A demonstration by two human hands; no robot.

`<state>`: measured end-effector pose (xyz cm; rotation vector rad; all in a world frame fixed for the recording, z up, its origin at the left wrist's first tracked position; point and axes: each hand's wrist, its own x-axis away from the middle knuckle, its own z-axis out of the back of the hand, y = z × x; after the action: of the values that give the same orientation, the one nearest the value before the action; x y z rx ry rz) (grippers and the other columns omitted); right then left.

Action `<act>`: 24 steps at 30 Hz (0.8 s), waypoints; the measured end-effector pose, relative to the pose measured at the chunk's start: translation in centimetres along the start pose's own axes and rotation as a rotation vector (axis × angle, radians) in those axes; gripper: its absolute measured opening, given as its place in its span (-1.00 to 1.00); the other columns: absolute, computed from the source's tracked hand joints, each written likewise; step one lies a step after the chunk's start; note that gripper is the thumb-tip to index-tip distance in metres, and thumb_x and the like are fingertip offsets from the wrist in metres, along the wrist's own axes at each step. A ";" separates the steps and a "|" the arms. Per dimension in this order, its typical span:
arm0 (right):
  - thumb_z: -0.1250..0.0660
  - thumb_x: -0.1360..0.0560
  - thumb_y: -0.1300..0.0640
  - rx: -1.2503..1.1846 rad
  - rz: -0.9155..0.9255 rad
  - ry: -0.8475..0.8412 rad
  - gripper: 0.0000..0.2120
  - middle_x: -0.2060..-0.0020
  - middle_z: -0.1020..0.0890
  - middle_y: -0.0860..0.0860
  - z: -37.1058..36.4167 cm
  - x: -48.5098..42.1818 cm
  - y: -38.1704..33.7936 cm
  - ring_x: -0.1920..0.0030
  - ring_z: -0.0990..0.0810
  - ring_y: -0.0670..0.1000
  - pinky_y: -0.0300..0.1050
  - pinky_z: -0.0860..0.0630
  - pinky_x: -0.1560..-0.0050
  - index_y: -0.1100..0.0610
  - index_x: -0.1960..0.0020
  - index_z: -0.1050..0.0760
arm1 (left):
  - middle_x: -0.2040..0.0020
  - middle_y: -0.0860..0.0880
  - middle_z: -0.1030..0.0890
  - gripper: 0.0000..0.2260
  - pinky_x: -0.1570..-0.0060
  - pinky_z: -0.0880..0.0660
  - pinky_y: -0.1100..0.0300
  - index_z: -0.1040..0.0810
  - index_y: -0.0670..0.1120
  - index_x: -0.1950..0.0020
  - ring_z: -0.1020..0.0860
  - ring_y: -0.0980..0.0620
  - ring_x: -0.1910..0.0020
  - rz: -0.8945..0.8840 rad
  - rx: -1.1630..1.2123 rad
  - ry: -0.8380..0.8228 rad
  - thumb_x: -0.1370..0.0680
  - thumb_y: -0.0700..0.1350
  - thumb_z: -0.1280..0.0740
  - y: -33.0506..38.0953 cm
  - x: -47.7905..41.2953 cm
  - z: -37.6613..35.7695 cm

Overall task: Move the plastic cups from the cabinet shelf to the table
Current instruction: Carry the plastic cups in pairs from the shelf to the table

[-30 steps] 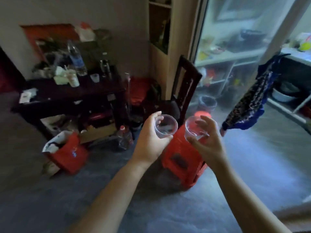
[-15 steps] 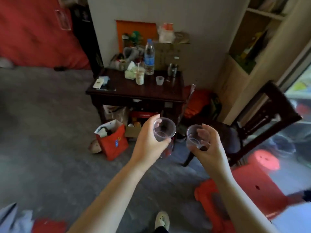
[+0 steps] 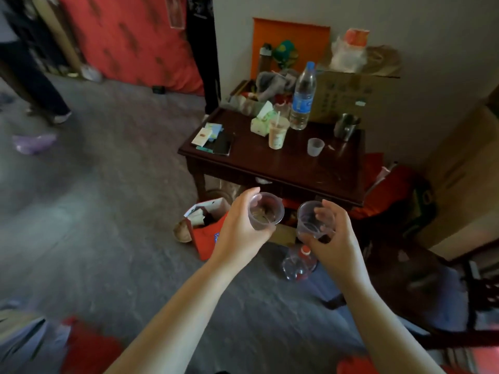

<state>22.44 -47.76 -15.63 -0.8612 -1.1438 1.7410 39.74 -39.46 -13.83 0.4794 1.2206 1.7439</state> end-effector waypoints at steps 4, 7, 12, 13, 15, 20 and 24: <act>-0.51 -0.37 0.19 -0.014 -0.028 -0.025 -0.30 -0.12 -0.49 -0.27 -2.3 -4.5 0.4 -0.06 -0.45 -0.37 -0.48 -0.45 0.15 -0.08 -0.39 -0.27 | -0.22 0.17 -0.45 -0.39 -0.08 -0.25 0.58 -0.31 0.09 -0.36 -0.39 0.36 -0.17 0.021 -0.029 0.005 -0.39 -0.14 -0.48 -2.1 -4.1 0.6; -0.50 -0.37 0.18 -0.002 -0.038 -0.025 -0.31 -0.09 -0.47 -0.32 -4.0 -7.9 1.1 -0.05 -0.45 -0.36 -0.44 -0.45 0.18 -0.09 -0.39 -0.26 | -0.24 0.14 -0.45 -0.39 -0.07 -0.25 0.59 -0.31 0.07 -0.37 -0.37 0.41 -0.17 0.019 -0.035 -0.006 -0.39 -0.13 -0.48 -4.1 -8.0 0.5; -0.50 -0.37 0.18 0.019 -0.062 0.055 -0.32 -0.13 -0.48 -0.25 -6.6 -14.6 2.0 -0.10 -0.47 -0.31 -0.37 -0.44 0.03 -0.09 -0.37 -0.27 | -0.26 0.12 -0.44 -0.37 -0.17 -0.35 0.42 -0.31 0.06 -0.38 -0.39 0.29 -0.23 -0.024 -0.039 -0.101 -0.38 -0.11 -0.49 -7.1 -16.3 -0.2; -0.50 -0.37 0.19 0.026 -0.063 0.084 -0.32 -0.13 -0.49 -0.23 -6.9 -16.1 2.2 -0.12 -0.48 -0.28 -0.35 -0.45 -0.02 -0.07 -0.37 -0.27 | -0.26 0.11 -0.44 -0.37 -0.16 -0.35 0.43 -0.31 0.06 -0.38 -0.40 0.27 -0.22 -0.044 -0.051 -0.120 -0.38 -0.11 -0.50 -7.6 -18.2 -0.4; -0.51 -0.36 0.19 0.036 -0.085 0.138 -0.32 -0.16 -0.50 -0.17 -7.4 -18.9 2.8 -0.15 -0.49 -0.22 -0.27 -0.46 -0.11 -0.04 -0.37 -0.28 | -0.24 0.11 -0.42 -0.36 -0.12 -0.32 0.48 -0.31 0.07 -0.37 -0.39 0.26 -0.21 -0.076 -0.070 -0.149 -0.37 -0.10 -0.51 -8.6 -21.7 -1.1; -0.52 -0.36 0.19 0.053 -0.152 0.252 -0.33 -0.22 -0.49 -0.09 -7.3 -23.3 5.5 -0.24 -0.48 -0.12 -0.18 -0.43 -0.23 -0.03 -0.37 -0.29 | -0.20 0.10 -0.41 -0.35 -0.17 -0.33 0.35 -0.32 0.09 -0.36 -0.41 0.18 -0.23 -0.108 -0.072 -0.293 -0.35 -0.09 -0.52 -10.1 -28.0 -4.4; -0.53 -0.33 0.20 0.100 -0.206 0.322 -0.32 -0.24 -0.49 -0.06 -5.5 -25.2 8.2 -0.26 -0.45 -0.13 -0.18 -0.43 -0.25 0.00 -0.36 -0.32 | -0.19 0.10 -0.43 -0.34 -0.10 -0.32 0.44 -0.31 0.09 -0.37 -0.41 0.18 -0.22 -0.122 -0.068 -0.391 -0.35 -0.09 -0.52 -10.8 -30.9 -8.2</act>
<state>34.84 -70.67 -23.00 -0.8905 -0.8905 1.4189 54.07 -69.07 -21.30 0.6558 0.8906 1.4960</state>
